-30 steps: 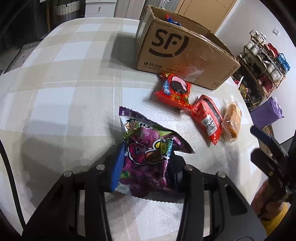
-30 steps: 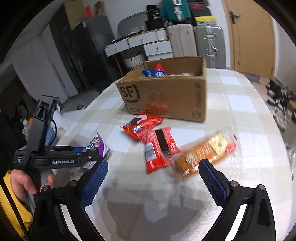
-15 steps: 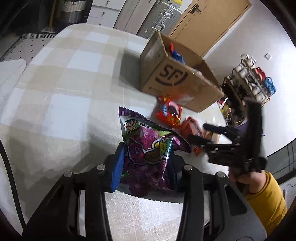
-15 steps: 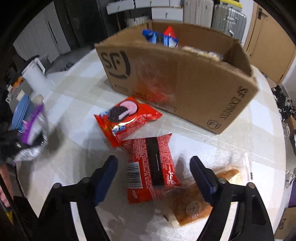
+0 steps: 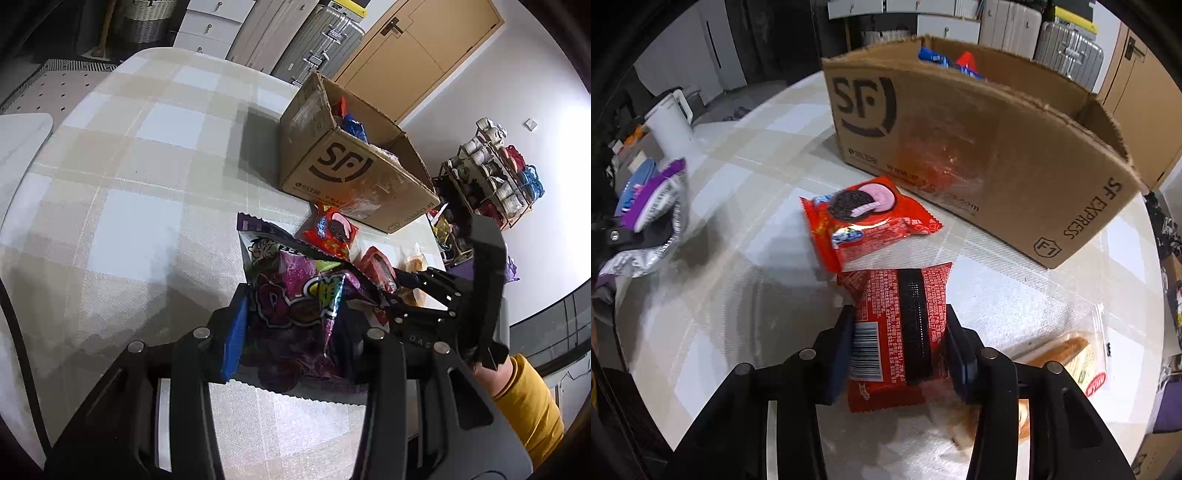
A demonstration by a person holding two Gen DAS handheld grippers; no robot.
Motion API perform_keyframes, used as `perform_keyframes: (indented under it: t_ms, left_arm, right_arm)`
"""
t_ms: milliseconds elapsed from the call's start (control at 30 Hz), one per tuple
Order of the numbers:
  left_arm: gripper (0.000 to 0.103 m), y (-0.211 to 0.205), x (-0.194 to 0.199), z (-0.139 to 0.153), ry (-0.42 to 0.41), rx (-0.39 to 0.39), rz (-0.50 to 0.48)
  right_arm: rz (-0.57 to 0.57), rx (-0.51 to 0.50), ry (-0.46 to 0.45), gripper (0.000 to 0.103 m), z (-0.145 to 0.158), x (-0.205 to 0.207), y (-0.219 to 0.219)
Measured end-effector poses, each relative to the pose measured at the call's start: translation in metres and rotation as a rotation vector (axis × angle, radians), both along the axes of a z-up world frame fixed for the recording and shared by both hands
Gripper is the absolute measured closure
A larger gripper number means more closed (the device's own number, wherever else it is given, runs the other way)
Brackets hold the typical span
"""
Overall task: Organize snacks
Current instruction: 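Carry the purple bag and red wafer packet with both grippers over the box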
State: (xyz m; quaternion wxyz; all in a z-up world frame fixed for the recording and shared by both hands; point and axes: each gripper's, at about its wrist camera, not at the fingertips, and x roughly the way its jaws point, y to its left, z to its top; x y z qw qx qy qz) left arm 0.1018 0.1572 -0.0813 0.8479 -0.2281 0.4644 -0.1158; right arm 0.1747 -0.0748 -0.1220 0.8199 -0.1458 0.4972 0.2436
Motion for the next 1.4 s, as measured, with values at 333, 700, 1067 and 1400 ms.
perform_keyframes:
  t_ms: [333, 700, 1067, 1400]
  left_arm:
    - [0.065, -0.023, -0.022, 0.018, -0.06, 0.084, 0.007]
    - [0.065, -0.07, -0.063, 0.023, -0.116, 0.161, -0.011]
    - [0.065, -0.083, -0.073, 0.041, -0.126, 0.115, -0.059]
    - [0.065, -0.075, -0.004, 0.104, -0.168, 0.144, -0.077]
  right_arm:
    - [-0.067, 0.264, -0.021, 0.058, 0.04, -0.051, -0.047]
    - [-0.078, 0.474, -0.082, 0.058, 0.065, -0.115, -0.062]
    - [-0.073, 0.567, -0.127, 0.058, 0.107, -0.109, -0.074]
    - [-0.095, 0.609, -0.18, 0.058, 0.169, -0.053, -0.083]
